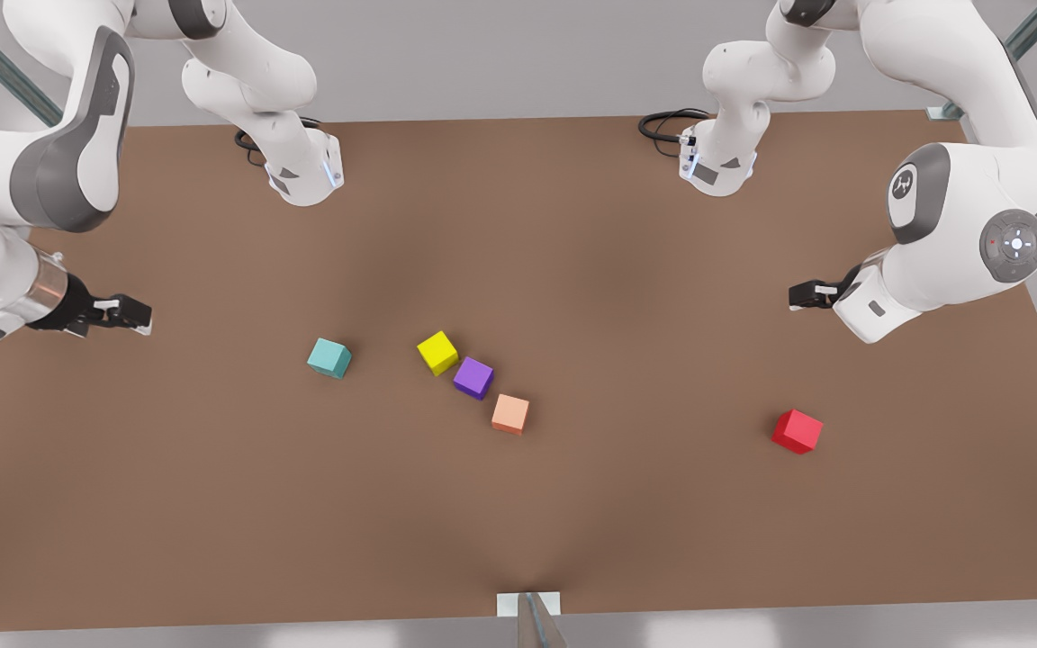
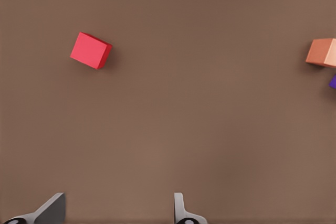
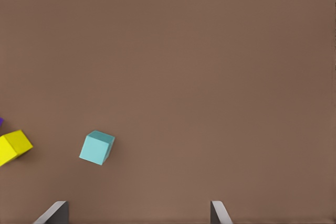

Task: Pick up red wooden cube and pass to hand red wooden cube and place in blue wooden cube

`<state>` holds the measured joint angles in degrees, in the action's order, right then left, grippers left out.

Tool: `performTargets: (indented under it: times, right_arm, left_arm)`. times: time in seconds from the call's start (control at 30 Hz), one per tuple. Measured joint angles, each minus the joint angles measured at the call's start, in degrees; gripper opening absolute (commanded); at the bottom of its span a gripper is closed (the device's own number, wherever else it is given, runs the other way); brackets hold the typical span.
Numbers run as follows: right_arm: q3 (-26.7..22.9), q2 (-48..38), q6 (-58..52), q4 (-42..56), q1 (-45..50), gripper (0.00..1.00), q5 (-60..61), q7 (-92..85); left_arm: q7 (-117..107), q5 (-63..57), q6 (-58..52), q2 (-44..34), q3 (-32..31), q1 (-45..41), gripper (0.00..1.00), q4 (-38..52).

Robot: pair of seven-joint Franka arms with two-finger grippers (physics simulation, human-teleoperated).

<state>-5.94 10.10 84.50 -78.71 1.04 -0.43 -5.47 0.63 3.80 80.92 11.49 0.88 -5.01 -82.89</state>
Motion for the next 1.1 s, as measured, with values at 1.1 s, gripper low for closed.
performTargets:
  times: [1.1]
  right_arm:
    - [0.51, 0.94, -1.63, 0.28, 4.64, 1.0, -2.03, 1.83]
  left_arm:
    - [50.66, 5.02, 50.29, 27.48, 4.56, 4.57, 1.0, -10.6]
